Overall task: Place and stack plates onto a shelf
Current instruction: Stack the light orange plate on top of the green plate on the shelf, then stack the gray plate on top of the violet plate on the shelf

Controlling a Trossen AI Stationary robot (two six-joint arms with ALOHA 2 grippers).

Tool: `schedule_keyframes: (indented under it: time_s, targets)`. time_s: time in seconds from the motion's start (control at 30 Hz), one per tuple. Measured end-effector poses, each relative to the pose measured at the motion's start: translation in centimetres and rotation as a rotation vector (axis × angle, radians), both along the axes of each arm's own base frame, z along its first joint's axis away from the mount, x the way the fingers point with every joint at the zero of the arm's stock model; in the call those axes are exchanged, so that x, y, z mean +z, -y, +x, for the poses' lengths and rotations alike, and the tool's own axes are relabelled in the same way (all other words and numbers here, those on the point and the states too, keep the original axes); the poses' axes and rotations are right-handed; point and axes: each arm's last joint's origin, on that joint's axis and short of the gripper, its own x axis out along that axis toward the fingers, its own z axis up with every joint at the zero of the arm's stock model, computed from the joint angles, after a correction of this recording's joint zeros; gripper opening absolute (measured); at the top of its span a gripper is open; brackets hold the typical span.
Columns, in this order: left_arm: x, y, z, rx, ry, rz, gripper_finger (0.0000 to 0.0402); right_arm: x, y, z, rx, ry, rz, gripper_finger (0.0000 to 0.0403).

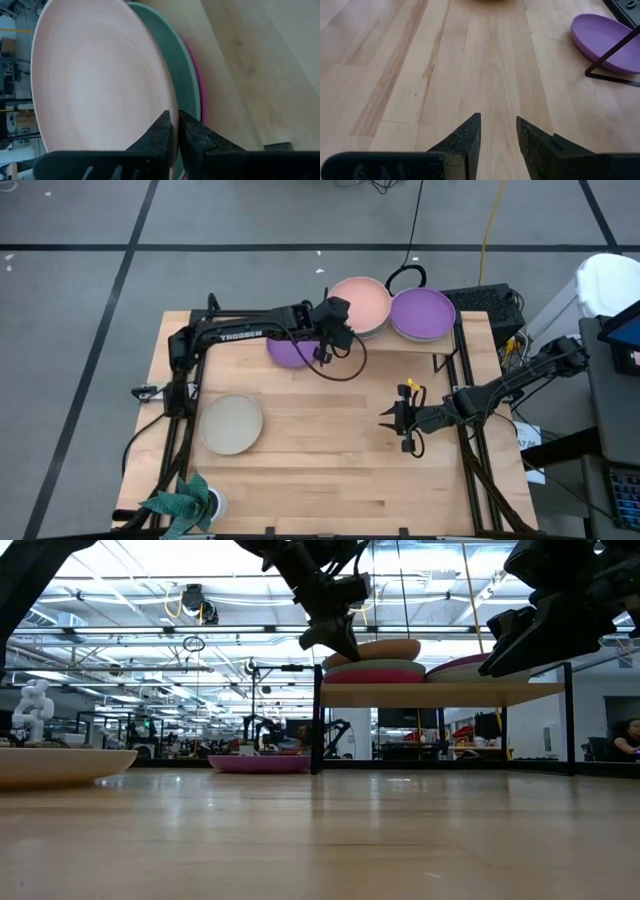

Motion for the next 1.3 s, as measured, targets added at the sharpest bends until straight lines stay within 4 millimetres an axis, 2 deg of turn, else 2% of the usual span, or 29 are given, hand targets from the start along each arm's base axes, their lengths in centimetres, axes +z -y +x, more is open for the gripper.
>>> schedule_keyframes:
  time_s: [0.6, 0.7, 0.9, 1.07, 1.2, 1.3]
  targets:
    - [0.0, -0.1, 0.0, 0.003, 0.017, -0.042, 0.0039, 0.0, 0.0, 0.0, 0.000, 0.001, 0.000, 0.0109]
    - [0.0, -0.1, 0.0, 0.014, 0.020, -0.040, 0.0068, 0.0, 0.0, 0.0, 0.000, 0.001, 0.000, 0.0109]
    - [0.2, -0.1, 0.1, 0.069, 0.052, -0.036, 0.0151, 0.0, 0.0, 0.0, 0.002, 0.000, -0.003, 0.0109]
    - [1.6, 1.9, -0.6, 0.146, 0.061, -0.025, 0.0187, 0.0, 0.0, 0.0, 0.001, 0.001, -0.002, 0.0109]
    - [2.7, 4.4, -1.6, 0.187, 0.064, -0.087, 0.0191, 0.0, 0.0, 0.0, 0.001, 0.001, 0.000, 0.0109]
    - [3.7, 6.7, -3.0, 0.232, 0.040, -0.161, 0.0191, 0.0, 0.0, 0.0, -0.011, 0.002, 0.021, 0.0109]
